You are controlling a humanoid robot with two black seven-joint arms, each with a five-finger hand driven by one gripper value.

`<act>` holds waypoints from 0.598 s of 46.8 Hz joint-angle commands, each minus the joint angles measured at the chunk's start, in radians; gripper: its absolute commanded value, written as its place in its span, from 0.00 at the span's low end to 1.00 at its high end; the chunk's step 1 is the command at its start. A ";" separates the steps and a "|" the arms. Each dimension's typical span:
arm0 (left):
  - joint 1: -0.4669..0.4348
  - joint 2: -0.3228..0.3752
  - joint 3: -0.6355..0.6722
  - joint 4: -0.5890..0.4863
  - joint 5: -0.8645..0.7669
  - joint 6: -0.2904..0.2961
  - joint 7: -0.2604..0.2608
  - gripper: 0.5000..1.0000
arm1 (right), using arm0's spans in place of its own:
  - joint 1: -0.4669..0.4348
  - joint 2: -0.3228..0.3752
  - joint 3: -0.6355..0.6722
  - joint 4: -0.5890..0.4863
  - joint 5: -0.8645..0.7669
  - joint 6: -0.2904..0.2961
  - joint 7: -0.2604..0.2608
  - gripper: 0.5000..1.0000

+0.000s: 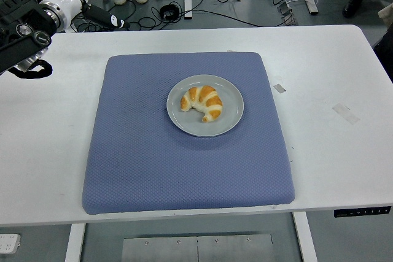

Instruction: Place the bread on the table

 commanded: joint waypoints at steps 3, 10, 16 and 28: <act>-0.017 -0.020 0.001 -0.017 0.035 0.000 0.013 0.92 | 0.000 0.000 0.000 0.000 0.000 0.000 0.000 1.00; -0.030 -0.043 0.001 -0.047 0.107 0.001 0.061 0.92 | 0.000 0.000 0.000 0.000 0.000 0.000 0.000 1.00; -0.028 -0.106 0.002 -0.047 0.187 0.018 0.108 0.92 | 0.000 0.000 0.000 0.000 0.000 0.000 0.000 1.00; -0.014 -0.174 0.016 -0.053 0.282 0.038 0.148 0.92 | 0.000 0.000 0.000 0.000 0.000 0.000 0.000 1.00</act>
